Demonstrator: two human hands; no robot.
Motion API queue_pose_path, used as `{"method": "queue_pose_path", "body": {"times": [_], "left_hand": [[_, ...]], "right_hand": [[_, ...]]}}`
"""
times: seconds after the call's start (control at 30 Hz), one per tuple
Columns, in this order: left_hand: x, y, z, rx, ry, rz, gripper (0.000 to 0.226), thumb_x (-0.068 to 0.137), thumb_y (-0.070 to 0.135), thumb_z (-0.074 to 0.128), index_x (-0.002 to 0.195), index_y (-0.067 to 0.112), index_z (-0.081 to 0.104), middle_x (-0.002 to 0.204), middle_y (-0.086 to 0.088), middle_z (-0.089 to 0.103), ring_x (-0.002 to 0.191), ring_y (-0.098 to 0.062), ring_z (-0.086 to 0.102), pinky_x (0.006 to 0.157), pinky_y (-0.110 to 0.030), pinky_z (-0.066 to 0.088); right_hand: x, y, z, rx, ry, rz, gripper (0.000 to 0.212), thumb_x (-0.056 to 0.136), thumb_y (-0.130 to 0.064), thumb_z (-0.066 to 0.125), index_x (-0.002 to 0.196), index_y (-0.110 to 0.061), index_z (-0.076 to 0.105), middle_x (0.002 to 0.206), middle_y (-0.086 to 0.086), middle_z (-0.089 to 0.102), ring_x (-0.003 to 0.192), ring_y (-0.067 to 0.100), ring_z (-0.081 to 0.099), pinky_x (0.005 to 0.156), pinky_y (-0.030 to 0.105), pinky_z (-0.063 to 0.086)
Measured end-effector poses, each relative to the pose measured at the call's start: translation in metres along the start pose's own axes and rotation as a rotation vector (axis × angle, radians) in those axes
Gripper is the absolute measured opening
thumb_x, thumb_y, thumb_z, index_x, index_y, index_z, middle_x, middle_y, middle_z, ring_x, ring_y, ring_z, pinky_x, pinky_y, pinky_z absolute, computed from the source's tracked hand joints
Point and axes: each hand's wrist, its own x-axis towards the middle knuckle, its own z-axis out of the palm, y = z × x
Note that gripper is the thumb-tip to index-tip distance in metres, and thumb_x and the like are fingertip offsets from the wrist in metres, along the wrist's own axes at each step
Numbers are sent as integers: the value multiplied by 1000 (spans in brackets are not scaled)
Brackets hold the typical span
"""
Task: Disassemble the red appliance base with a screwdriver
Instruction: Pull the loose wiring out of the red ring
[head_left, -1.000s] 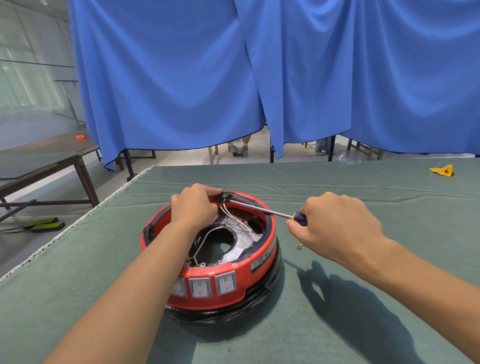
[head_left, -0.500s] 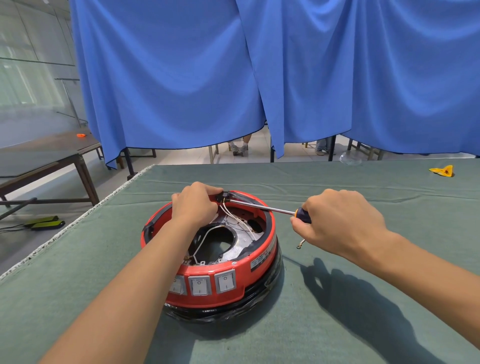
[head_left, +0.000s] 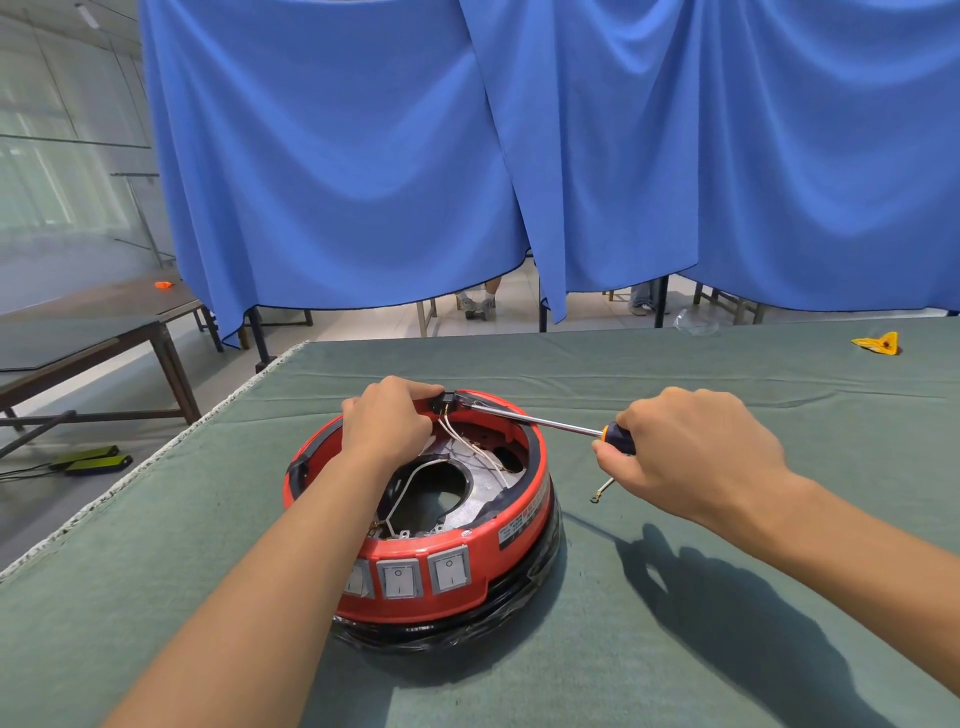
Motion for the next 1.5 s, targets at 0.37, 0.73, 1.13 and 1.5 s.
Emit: {"method": "queue_pose_path", "body": {"times": [0.37,0.73,1.13,1.5], "left_hand": [[1,-1,1,-4,20,0,50,86,0,50,124,31,61,124,1,63,116,-24,50,105,-40,26],[2,-2,2,-6,23,3,52,85,0,49,124,32,61,124,1,63,117,-24,50,106,-41,26],[5,-2,4,9,22,-6,47,87,3,52,125,30,60,125,-1,63,116,-25,50,105,-42,28],[5,-2,4,10,11,-6,48,86,3,52,125,30,60,124,-1,63,114,-25,52,103,-42,30]], "right_hand": [[0,-15,-1,61,-27,38,38,91,-46,43,74,-19,62,55,-3,41,53,25,45,43,26,22],[0,-24,-3,83,-46,50,40,93,-46,40,74,-18,59,54,-2,41,52,24,44,49,28,29],[-4,-38,-10,145,-100,92,37,95,-46,40,93,-23,68,57,-2,35,62,29,44,59,30,33],[-5,-43,-10,164,-84,80,36,96,-45,41,89,-19,65,58,-1,36,62,30,42,59,31,32]]}}
